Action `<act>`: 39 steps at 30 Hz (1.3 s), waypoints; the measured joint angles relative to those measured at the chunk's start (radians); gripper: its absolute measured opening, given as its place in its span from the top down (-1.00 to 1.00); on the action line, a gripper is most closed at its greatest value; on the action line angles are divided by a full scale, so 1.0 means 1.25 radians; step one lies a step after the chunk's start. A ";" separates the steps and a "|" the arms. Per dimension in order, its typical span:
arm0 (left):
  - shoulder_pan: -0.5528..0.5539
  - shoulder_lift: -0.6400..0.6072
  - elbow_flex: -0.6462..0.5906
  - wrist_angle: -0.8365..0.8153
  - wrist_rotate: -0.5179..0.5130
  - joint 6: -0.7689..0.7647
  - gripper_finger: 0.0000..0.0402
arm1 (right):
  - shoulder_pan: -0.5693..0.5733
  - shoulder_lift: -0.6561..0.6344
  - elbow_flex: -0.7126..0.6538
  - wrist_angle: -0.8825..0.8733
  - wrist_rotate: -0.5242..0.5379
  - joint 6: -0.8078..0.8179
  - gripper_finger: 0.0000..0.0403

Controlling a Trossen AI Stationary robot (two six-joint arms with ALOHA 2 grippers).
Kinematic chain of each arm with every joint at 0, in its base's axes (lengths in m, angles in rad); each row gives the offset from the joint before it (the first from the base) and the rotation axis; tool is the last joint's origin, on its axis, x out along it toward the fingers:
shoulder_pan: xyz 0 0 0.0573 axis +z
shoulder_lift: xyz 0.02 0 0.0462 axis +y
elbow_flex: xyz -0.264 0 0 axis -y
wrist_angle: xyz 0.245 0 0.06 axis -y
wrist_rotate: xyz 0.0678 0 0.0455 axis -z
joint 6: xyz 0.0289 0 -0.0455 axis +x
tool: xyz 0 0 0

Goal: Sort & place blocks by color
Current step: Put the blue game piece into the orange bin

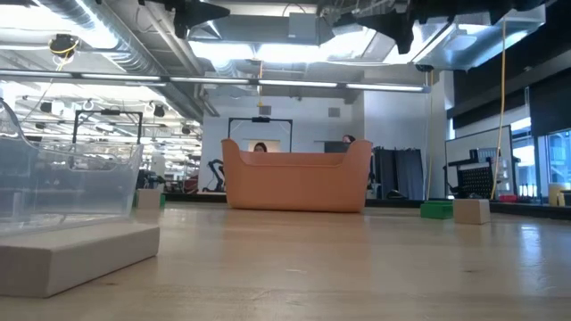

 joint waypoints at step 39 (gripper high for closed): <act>-0.235 0.036 0.103 -0.310 0.085 0.034 -0.22 | 0.000 0.000 0.000 -0.012 0.045 0.061 -0.35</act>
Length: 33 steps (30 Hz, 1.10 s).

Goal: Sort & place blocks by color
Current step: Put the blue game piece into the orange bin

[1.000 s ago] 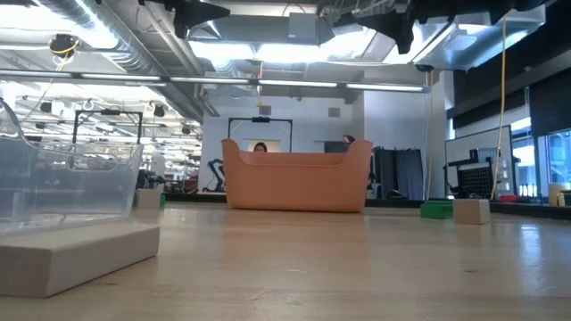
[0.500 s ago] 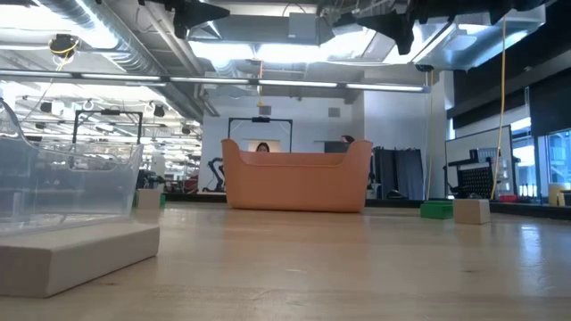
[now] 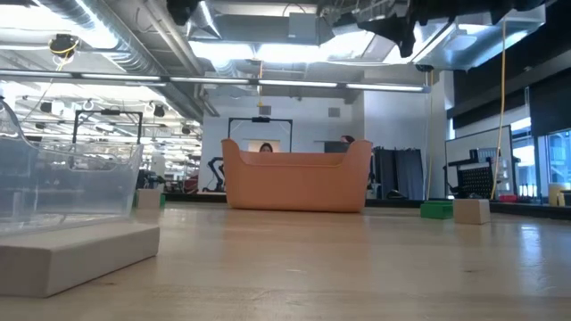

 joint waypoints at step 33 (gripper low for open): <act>-0.727 0.762 0.388 -0.316 -0.326 -0.222 -0.22 | 0.000 0.000 0.000 -0.080 0.039 -0.023 -0.35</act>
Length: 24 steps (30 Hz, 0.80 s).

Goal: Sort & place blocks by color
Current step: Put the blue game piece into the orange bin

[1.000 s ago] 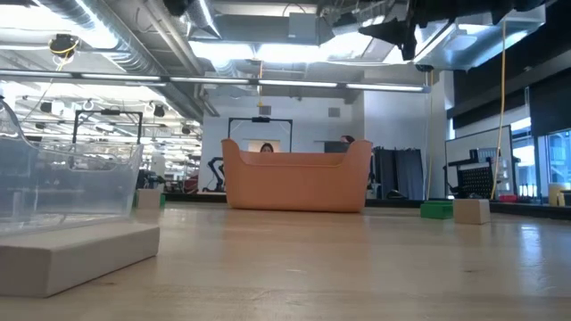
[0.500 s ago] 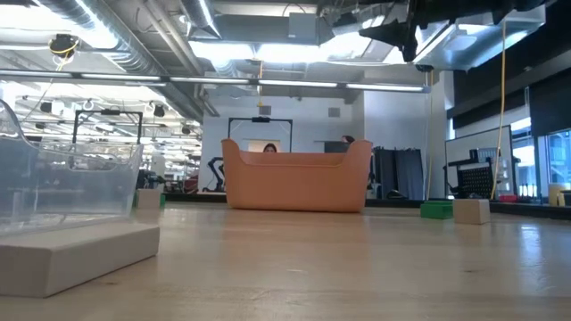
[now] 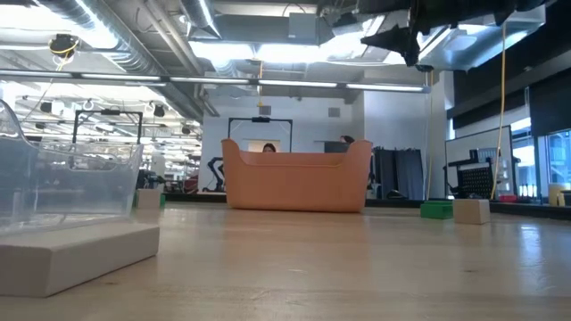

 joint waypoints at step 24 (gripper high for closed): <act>0.014 0.113 -0.001 0.000 0.008 0.129 -0.22 | -0.002 0.000 0.000 -0.072 0.027 -0.001 -0.35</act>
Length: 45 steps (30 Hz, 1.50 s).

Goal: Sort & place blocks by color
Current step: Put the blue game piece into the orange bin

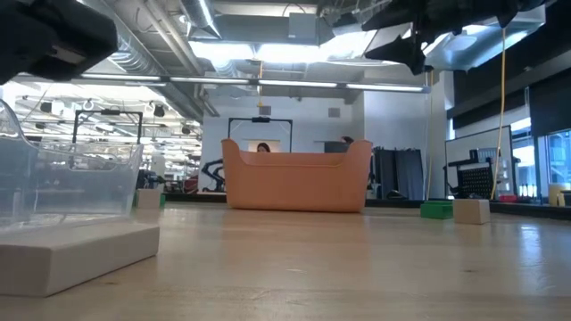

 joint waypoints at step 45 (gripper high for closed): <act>0.067 -0.157 0.040 -0.037 0.190 0.018 0.36 | 0.000 0.000 0.000 0.001 0.009 0.000 -0.35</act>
